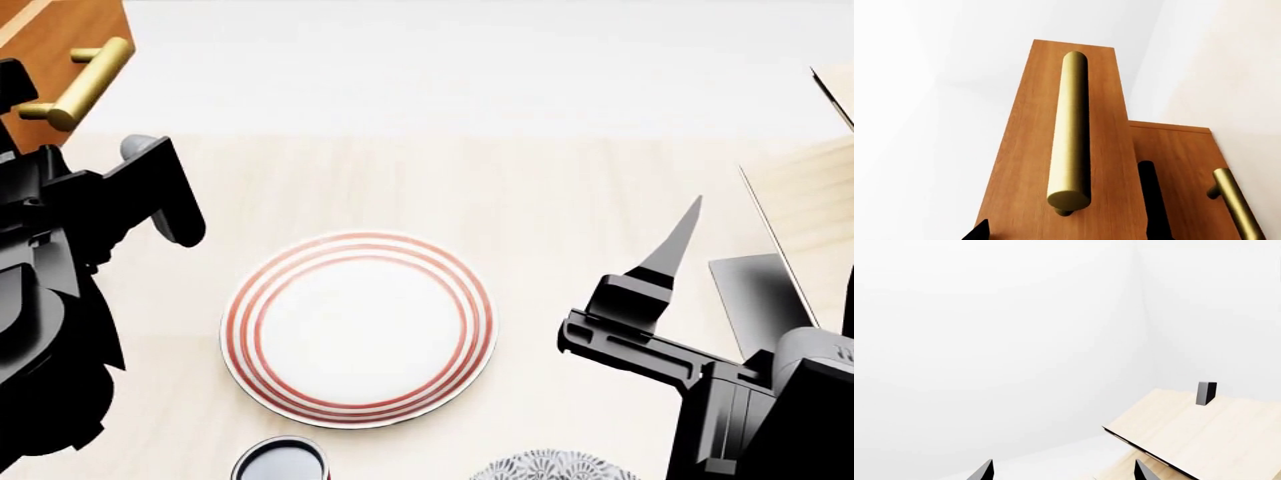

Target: Close the top drawer of the cabinet.

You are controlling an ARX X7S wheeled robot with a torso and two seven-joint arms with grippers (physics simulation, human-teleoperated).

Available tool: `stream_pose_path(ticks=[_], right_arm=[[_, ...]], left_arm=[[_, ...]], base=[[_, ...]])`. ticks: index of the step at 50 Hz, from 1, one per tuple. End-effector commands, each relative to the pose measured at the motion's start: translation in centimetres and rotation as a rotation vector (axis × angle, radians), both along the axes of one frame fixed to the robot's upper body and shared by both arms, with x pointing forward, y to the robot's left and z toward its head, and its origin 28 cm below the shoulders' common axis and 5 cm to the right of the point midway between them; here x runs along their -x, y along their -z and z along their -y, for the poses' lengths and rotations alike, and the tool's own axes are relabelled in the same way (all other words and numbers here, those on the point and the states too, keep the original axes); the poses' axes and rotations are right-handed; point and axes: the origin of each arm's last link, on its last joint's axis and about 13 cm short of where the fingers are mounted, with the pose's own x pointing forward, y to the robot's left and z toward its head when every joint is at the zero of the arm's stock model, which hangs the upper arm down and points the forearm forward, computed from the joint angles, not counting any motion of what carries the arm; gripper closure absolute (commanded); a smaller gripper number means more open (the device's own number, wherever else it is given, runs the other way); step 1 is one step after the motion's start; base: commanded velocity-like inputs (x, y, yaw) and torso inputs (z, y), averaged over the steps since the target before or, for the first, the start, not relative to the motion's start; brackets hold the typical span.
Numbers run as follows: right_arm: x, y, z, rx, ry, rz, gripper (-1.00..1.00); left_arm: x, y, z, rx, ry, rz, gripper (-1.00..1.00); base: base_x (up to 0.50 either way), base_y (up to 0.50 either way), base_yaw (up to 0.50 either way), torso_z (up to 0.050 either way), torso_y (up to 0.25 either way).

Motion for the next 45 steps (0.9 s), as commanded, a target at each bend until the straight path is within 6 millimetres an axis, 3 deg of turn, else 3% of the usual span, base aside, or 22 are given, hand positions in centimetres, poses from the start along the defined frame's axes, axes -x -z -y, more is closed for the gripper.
stream_pose_path(ticks=[1, 19, 45], right_arm=[[-0.2, 0.2, 0.0, 0.005, -0.004, -0.003, -1.00], [-0.2, 0.1, 0.2, 0.010, -0.006, 0.000, -1.00], [0.2, -0.4, 0.2, 0.013, -0.008, 0.015, -1.00]], left_arm=[[0.1, -1.2, -1.6, -0.025, -0.051, 0.041, -1.00], [0.9, -1.9, -4.1, -0.034, -0.125, 0.047, -1.00], [2.1, 1.1, -6.9, -0.007, -0.204, -0.013, -1.00]], base=[[0.00, 0.00, 0.00, 0.000, 0.000], [0.00, 0.00, 0.00, 0.000, 0.001], [0.00, 0.00, 0.00, 0.000, 0.000]])
